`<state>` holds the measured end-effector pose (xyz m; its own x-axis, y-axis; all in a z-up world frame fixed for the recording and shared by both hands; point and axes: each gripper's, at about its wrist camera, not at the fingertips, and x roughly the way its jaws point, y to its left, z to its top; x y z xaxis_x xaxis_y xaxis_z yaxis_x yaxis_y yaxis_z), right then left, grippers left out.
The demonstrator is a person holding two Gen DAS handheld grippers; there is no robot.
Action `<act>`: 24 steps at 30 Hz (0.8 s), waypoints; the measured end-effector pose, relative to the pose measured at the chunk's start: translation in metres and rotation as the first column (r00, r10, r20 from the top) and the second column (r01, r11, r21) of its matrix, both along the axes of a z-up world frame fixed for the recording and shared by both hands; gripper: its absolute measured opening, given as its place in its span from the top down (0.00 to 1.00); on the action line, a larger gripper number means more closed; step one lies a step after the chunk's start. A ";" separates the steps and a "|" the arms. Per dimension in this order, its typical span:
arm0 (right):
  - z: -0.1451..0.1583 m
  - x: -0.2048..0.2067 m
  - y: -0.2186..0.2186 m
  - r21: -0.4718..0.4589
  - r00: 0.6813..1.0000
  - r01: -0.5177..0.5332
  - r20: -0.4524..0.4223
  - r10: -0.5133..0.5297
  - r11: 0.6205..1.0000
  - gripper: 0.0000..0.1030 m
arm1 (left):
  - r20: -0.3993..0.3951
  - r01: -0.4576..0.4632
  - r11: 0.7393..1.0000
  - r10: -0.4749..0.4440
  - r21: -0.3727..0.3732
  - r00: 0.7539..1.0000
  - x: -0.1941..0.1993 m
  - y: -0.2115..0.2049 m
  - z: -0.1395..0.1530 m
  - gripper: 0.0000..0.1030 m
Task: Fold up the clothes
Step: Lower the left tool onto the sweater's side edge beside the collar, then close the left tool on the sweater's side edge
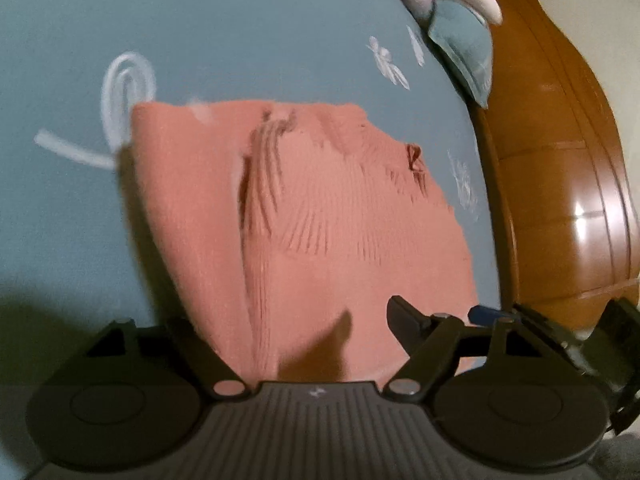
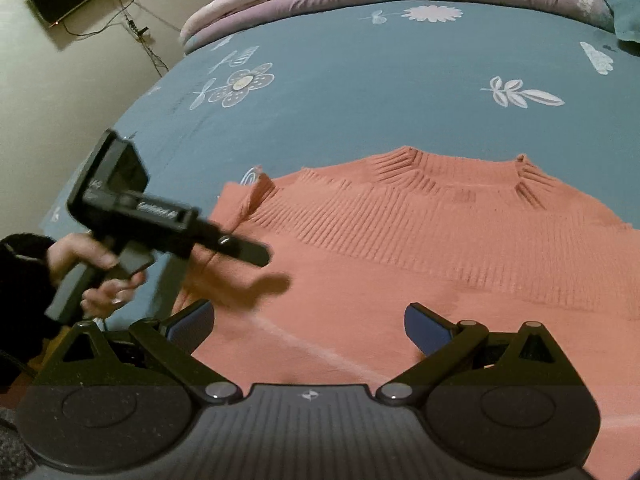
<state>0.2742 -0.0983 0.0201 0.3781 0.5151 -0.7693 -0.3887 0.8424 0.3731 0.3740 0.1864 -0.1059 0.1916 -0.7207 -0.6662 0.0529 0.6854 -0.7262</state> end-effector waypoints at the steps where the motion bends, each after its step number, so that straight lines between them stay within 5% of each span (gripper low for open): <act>1: 0.000 0.000 0.001 -0.005 1.000 0.004 0.000 -0.004 1.000 0.00 | 0.012 0.016 1.000 -0.016 0.018 1.000 0.002 -0.004 0.002 0.29; 5: 0.005 -0.006 0.001 -0.012 1.000 0.013 0.011 -0.013 1.000 0.00 | 0.044 0.037 0.993 -0.042 0.110 0.998 -0.005 -0.001 0.006 0.59; 12: 0.000 -0.005 -0.001 -0.032 0.999 0.045 -0.008 -0.046 0.998 0.00 | 0.077 0.052 0.972 -0.071 0.228 0.994 -0.011 -0.008 0.017 0.65; 24: 0.000 -0.013 -0.012 -0.033 0.997 0.079 0.009 -0.079 0.996 0.00 | 0.063 0.044 0.958 -0.064 0.282 0.996 -0.009 -0.019 0.032 0.73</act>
